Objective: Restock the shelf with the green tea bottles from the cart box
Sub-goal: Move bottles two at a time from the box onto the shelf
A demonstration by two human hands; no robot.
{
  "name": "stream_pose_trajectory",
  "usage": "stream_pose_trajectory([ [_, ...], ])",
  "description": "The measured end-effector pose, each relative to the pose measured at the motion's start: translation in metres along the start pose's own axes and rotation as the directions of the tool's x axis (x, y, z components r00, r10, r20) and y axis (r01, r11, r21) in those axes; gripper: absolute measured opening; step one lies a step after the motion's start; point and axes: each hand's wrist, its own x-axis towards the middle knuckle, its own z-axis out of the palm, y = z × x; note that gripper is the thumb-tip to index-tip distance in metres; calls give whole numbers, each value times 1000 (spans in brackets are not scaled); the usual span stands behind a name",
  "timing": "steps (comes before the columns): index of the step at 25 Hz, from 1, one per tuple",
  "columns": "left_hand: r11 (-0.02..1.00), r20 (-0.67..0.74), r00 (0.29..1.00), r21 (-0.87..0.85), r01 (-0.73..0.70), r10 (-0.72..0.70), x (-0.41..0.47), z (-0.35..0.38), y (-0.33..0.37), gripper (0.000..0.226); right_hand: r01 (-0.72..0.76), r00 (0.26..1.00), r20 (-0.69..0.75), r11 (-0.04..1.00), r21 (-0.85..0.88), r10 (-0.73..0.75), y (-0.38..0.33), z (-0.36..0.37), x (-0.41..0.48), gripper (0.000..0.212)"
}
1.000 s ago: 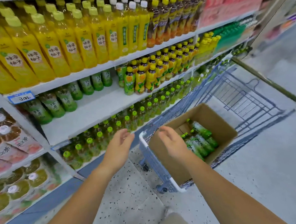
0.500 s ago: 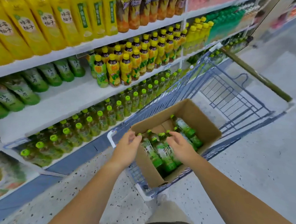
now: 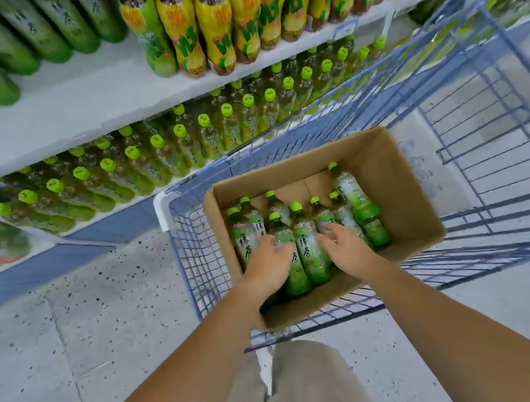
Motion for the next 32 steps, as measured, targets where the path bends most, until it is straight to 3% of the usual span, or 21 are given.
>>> stream_pose_trajectory([
  [2,990,42,989,7,142,-142,28,25,-9,54,-28,999,29,999,-47,29,13,-3,24,54],
  [4,969,60,968,60,239,-243,49,45,-18,30,-53,997,57,994,-91,58,24,-4,48,59],
  [8,937,78,939,138,322,-334,88,79,-40,73,-83,985,133,974,-212,113,41,8,89,66],
  [10,930,43,937,146,337,-347,103,92,-52,80,-70,978,177,969,-235,113,50,20,108,63],
  [16,895,-322,921,307,322,-220,115,122,-71,58,-144,977,140,980,-134,163,71,44,139,75],
  [18,920,-377,905,246,305,-198,116,126,-77,60,-125,983,127,990,-67,133,74,46,141,60],
  [23,942,-339,913,161,293,-226,117,123,-79,74,-128,979,172,986,110,108,77,37,144,26],
  [27,957,-205,937,-1,289,-283,120,112,-74,60,-146,973,200,978,151,114,74,21,140,17],
  [32,902,-56,948,-330,278,-313,127,103,-68,21,-211,960,237,944,252,151,78,13,139,26],
])
